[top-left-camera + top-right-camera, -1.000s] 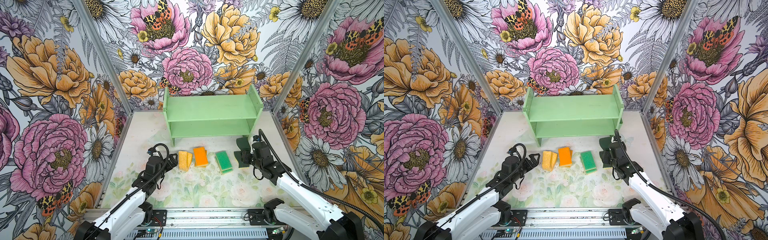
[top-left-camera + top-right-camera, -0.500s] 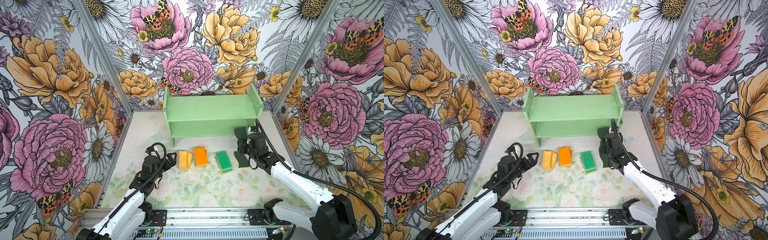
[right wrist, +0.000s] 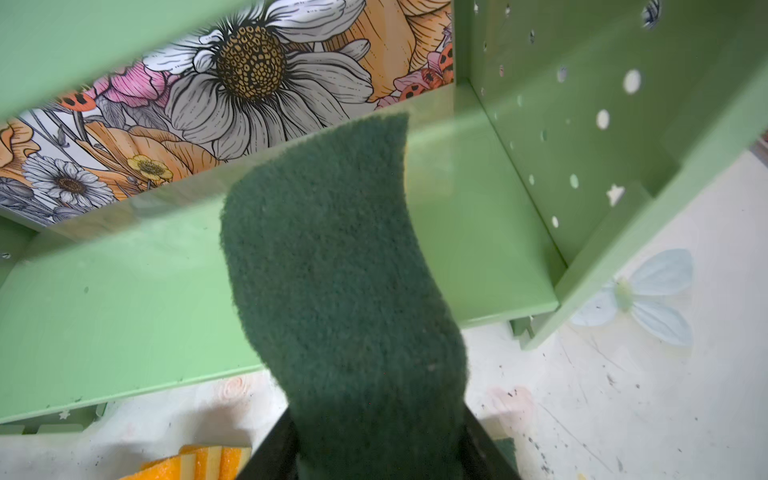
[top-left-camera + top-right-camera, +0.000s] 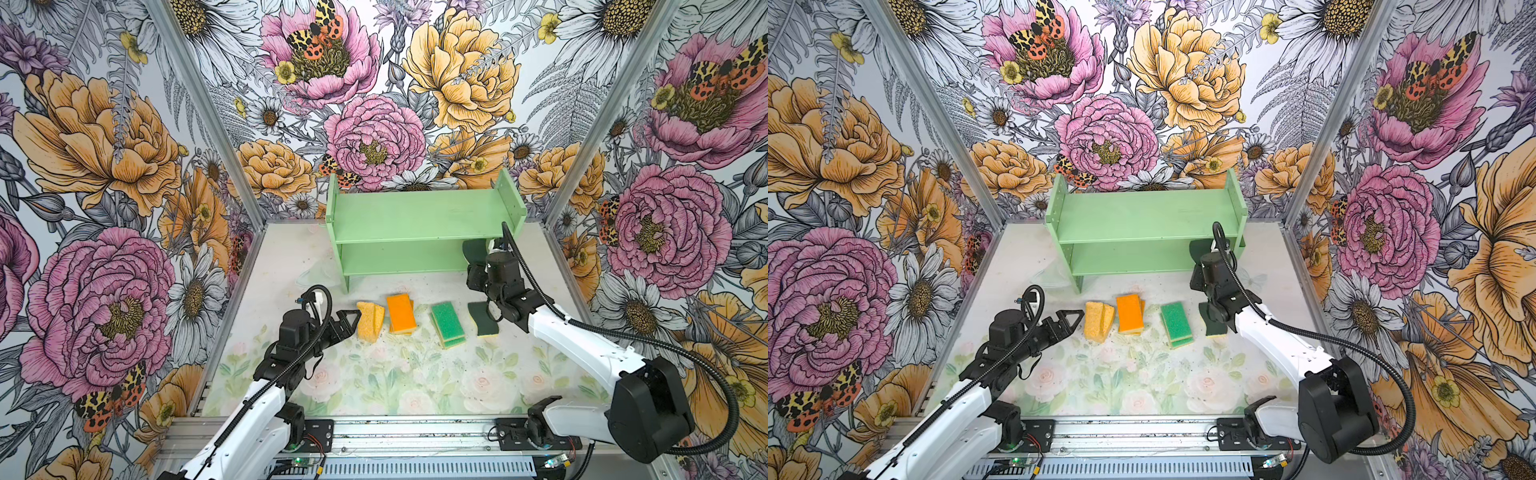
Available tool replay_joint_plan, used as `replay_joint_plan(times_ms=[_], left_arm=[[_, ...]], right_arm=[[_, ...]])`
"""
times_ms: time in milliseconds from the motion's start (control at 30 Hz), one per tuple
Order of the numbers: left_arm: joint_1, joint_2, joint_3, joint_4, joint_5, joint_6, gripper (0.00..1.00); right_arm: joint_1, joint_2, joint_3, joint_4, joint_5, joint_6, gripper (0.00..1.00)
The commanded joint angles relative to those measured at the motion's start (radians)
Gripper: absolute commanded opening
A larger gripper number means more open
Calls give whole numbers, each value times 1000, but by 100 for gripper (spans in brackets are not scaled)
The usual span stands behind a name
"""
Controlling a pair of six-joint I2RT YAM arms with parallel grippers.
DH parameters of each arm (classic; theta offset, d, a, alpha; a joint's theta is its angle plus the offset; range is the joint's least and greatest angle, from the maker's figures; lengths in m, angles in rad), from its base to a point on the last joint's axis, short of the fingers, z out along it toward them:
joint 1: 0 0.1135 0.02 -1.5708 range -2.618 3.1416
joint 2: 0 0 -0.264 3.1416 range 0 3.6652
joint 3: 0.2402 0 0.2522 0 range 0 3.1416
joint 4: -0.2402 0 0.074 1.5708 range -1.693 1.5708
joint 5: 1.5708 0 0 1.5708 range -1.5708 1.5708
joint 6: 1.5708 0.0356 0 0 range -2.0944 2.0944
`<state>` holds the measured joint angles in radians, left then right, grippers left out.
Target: Place and organize the cleaning sponges onto the shelf
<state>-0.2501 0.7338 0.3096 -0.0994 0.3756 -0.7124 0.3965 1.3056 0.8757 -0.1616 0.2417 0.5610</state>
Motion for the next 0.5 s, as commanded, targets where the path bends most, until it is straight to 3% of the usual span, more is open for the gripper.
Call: replay_joint_plan(times_ms=[0, 467], left_arm=[[8, -5, 41, -41, 65, 58, 99], [12, 49, 64, -38, 117, 110, 99]], right_arm=[[8, 26, 32, 72, 30, 9, 51], [10, 94, 31, 168, 54, 8, 52]])
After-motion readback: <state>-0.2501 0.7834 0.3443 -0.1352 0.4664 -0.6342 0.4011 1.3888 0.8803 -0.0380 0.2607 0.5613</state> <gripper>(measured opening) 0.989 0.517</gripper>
